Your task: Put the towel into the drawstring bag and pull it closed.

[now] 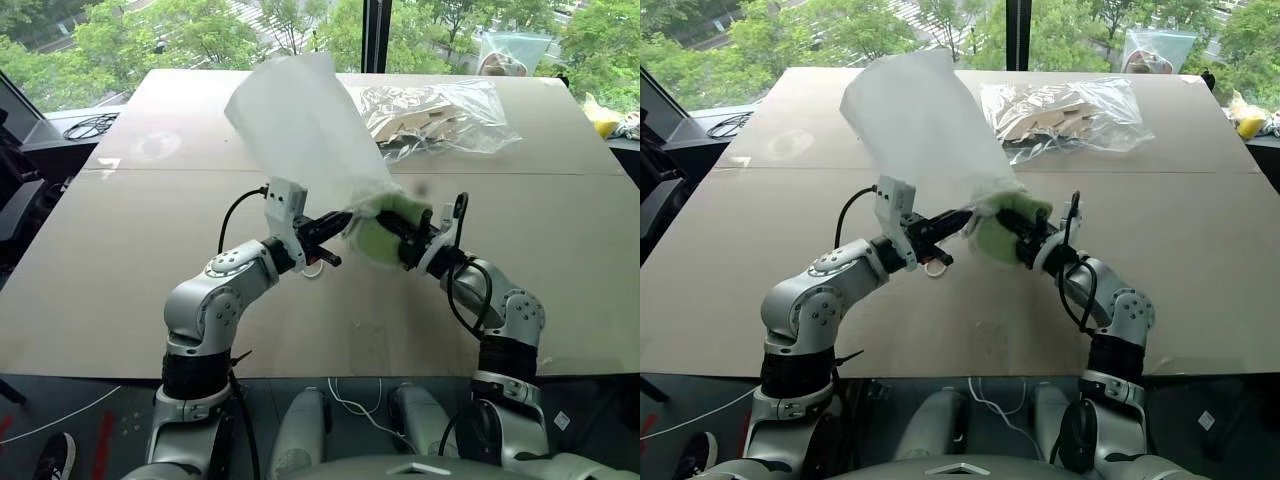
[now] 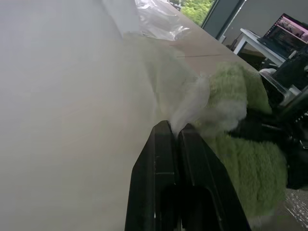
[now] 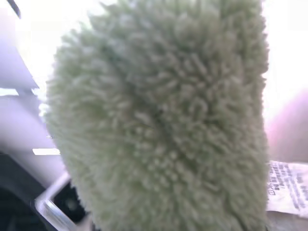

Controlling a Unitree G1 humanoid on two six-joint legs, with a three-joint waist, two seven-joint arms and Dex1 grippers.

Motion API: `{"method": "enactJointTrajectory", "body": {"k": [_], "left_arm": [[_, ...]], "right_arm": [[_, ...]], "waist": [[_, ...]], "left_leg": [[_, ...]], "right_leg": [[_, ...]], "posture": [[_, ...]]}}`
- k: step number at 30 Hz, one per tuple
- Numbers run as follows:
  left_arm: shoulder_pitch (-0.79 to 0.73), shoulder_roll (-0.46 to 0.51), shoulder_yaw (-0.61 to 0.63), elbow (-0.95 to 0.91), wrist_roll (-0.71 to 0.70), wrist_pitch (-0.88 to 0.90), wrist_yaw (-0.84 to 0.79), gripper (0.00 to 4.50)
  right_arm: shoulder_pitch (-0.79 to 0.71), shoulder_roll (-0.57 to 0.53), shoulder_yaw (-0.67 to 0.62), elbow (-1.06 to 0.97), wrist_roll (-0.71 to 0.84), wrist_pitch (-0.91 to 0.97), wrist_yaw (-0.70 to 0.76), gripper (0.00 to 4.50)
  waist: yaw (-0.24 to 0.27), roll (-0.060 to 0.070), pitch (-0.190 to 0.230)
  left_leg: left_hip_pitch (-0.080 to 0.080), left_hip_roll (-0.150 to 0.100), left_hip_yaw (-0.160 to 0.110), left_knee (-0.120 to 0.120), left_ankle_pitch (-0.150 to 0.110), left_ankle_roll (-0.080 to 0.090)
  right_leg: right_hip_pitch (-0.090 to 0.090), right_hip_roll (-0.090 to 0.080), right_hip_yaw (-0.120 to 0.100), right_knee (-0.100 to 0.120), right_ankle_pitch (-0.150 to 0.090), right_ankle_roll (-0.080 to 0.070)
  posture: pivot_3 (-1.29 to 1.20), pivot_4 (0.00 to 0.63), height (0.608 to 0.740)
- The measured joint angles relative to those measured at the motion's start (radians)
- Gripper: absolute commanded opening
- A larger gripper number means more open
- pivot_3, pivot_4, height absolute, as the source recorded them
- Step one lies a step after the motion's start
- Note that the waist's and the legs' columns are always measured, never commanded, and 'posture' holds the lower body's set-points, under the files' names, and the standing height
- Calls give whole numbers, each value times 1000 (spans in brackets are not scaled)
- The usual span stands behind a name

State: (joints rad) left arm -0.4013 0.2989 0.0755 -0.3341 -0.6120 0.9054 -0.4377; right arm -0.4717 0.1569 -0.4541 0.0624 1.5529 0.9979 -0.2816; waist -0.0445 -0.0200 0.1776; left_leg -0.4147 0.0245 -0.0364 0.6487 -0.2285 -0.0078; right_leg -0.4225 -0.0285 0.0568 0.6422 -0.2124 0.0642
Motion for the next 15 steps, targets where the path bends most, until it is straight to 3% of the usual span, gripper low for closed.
{"method": "enactJointTrajectory", "body": {"k": [8,15], "left_arm": [[9,-13,-19,-10,-18,6,11,0],[9,-16,-28,-10,-21,12,25,0]], "right_arm": [[0,2,99,1,180,-266,-83,33],[0,1,202,4,193,-355,-99,33]], "waist": [[-2,0,0],[-1,0,0]], "left_leg": [[0,0,0,0,0,0],[0,0,0,0,0,0]], "right_leg": [[0,1,0,0,0,0],[0,0,0,0,0,0]], "posture": [[0,150,740],[0,150,740]]}}
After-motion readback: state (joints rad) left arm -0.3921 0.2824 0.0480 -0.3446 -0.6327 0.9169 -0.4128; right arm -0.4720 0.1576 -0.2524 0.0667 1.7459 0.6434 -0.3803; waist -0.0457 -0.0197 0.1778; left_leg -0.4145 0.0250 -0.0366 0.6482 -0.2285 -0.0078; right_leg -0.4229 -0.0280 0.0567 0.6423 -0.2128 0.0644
